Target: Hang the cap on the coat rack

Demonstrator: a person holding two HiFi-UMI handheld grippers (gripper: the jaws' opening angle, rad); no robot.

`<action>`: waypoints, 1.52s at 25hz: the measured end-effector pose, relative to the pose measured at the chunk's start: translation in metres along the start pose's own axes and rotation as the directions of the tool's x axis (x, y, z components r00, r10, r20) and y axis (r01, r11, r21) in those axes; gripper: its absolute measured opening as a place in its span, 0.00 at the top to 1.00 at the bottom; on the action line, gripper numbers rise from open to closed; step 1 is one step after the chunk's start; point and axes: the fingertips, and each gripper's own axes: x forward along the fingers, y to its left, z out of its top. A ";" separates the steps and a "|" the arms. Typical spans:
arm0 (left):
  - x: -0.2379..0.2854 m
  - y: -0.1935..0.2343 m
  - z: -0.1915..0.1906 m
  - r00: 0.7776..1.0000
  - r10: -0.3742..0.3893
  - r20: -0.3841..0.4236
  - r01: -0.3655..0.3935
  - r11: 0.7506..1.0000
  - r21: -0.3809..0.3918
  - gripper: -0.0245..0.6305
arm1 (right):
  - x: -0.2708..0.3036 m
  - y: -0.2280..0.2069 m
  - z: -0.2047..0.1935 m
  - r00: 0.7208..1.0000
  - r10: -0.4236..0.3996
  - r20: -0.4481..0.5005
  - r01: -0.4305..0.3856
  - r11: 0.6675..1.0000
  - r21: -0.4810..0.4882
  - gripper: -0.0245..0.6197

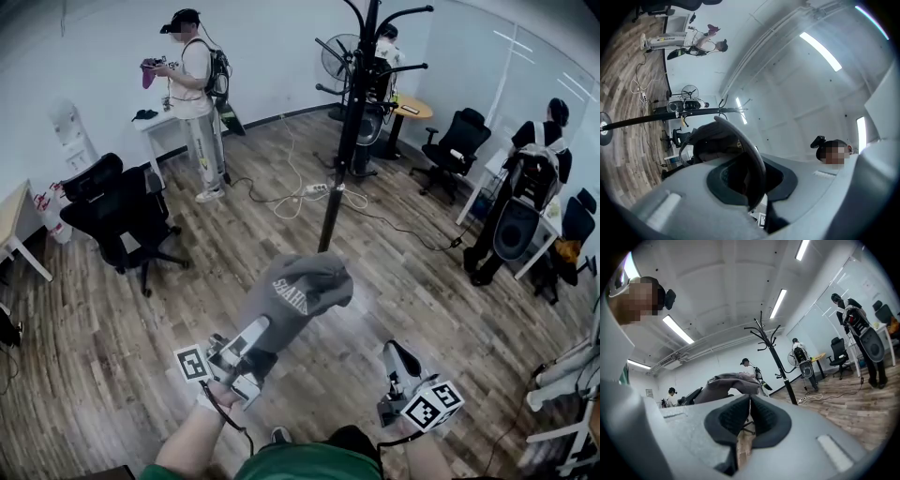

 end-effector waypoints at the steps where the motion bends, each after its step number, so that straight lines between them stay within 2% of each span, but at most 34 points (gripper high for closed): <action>1: 0.003 -0.005 0.006 1.000 -0.016 0.001 0.016 1.000 0.006 0.89 | 0.003 0.003 0.002 1.000 0.001 0.005 -0.001 1.000 -0.009 0.95; 6: 0.023 -0.026 0.038 0.996 -0.091 0.022 0.091 0.995 0.039 0.89 | 0.021 0.008 0.016 1.000 0.013 0.013 -0.012 0.999 -0.042 0.95; 11: 0.054 -0.025 0.059 0.989 -0.145 0.041 0.141 0.987 0.083 0.90 | 0.049 -0.012 0.033 0.999 0.044 0.028 -0.042 0.997 -0.060 0.95; 19: 0.102 0.008 0.084 0.985 -0.143 0.093 0.129 0.982 0.141 0.89 | 0.103 -0.068 0.058 0.993 0.116 0.036 -0.115 0.993 -0.030 0.95; 26: 0.154 0.021 0.113 0.972 -0.178 0.151 0.140 0.962 0.234 0.90 | 0.138 -0.128 0.083 0.984 0.175 0.030 -0.176 0.984 0.019 0.95; 31: 0.187 0.023 0.131 0.954 -0.220 0.201 0.157 0.944 0.289 0.90 | 0.153 -0.169 0.091 0.979 0.201 0.018 -0.202 0.978 0.053 0.95; 38: 0.225 0.006 0.147 0.912 -0.346 0.220 0.259 0.902 0.346 0.90 | 0.160 -0.210 0.107 0.978 0.210 0.022 -0.211 0.975 0.064 0.95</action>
